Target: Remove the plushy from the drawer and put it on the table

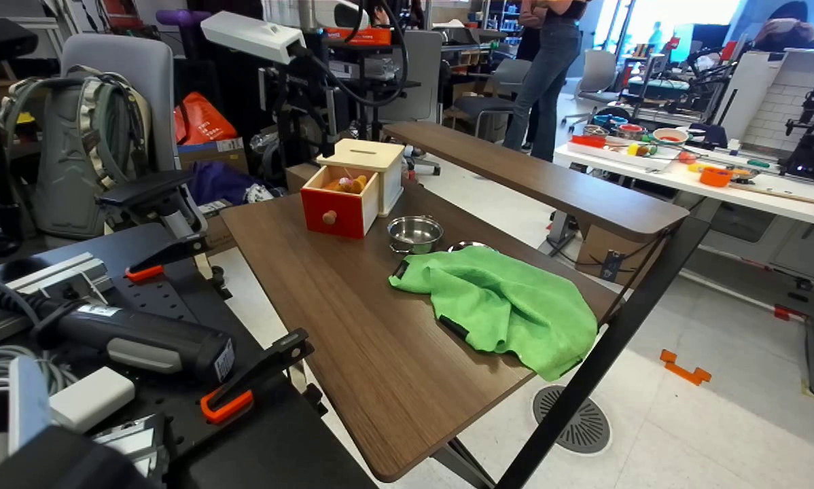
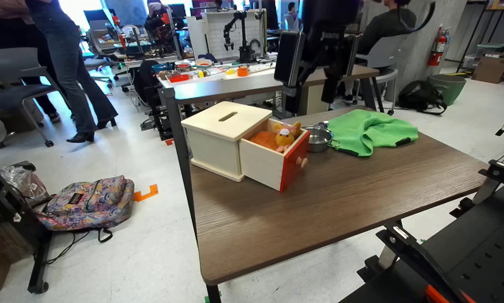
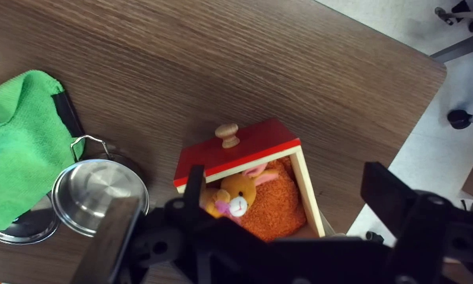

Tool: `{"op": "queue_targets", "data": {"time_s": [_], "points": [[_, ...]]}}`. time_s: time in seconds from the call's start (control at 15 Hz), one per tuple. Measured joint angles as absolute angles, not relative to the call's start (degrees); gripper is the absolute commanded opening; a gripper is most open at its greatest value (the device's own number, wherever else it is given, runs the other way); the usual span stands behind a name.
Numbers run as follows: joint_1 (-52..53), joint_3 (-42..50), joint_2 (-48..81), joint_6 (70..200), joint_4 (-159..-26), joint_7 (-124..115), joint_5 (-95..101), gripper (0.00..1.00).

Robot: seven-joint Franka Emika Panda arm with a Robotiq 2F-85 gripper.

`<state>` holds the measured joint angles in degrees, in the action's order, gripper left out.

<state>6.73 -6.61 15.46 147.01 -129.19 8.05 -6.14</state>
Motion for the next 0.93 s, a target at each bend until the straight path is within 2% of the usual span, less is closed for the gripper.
{"op": "queue_targets", "data": {"time_s": [0.93], "points": [[6.7, -5.6, 26.5, 150.4, -121.2, 5.5, -0.1, 1.00]]}}
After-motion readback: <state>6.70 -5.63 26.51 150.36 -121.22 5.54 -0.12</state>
